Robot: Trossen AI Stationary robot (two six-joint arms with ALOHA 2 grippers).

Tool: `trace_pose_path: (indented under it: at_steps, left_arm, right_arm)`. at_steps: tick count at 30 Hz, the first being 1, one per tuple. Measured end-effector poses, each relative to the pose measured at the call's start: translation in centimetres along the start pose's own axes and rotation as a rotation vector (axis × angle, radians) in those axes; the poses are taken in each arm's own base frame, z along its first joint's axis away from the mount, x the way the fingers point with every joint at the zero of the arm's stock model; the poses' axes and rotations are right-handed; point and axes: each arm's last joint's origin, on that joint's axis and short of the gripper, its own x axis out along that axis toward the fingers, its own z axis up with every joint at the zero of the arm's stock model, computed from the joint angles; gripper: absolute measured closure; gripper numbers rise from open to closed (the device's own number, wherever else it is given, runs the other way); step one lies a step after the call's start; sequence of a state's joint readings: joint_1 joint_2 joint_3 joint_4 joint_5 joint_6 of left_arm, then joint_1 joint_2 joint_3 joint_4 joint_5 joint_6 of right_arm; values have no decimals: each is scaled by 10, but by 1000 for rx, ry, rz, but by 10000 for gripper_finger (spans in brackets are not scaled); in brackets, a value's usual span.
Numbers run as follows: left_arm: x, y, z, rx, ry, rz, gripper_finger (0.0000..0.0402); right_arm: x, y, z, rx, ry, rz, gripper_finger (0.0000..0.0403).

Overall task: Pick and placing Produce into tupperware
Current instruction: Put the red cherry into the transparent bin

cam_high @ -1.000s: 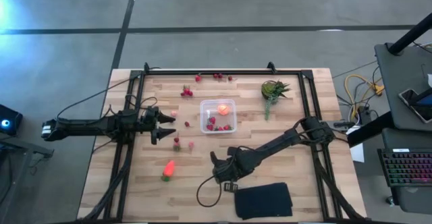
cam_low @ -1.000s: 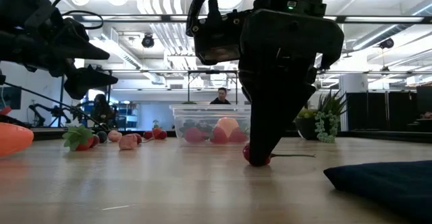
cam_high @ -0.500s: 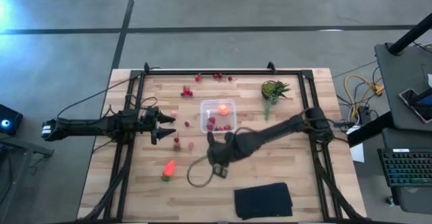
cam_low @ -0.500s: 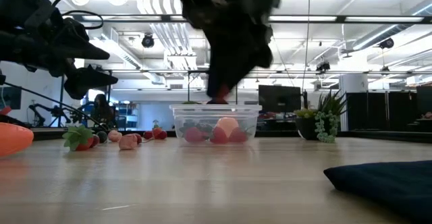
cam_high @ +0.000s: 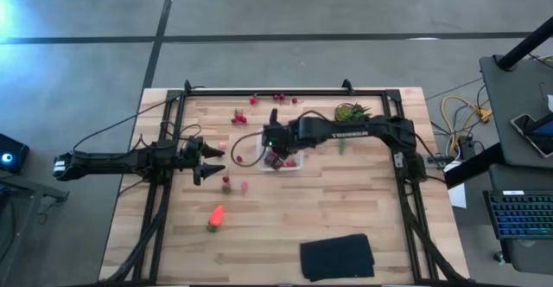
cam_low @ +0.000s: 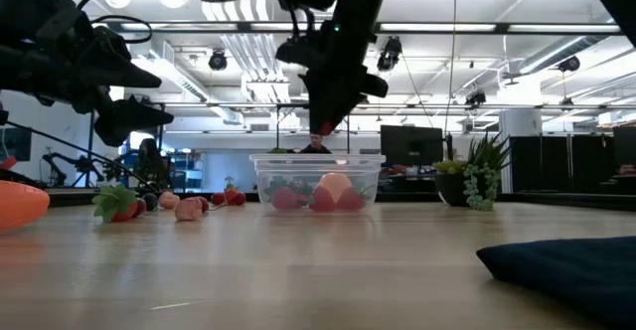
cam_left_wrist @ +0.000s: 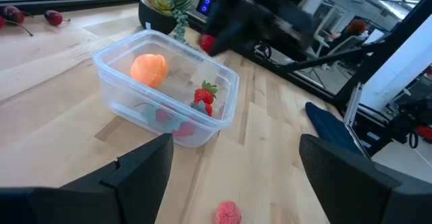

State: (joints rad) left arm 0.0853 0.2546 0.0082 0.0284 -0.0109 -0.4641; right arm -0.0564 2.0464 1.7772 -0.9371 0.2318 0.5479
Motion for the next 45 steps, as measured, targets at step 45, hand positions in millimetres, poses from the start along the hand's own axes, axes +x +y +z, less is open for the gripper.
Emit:
trace_pose_path:
  at_steps: [45]
  left_arm:
    - [0, 0, 0, 0, 0, 1, 95]
  right_arm:
    - [-33, 20, 27, 18, -259, 330, 178]
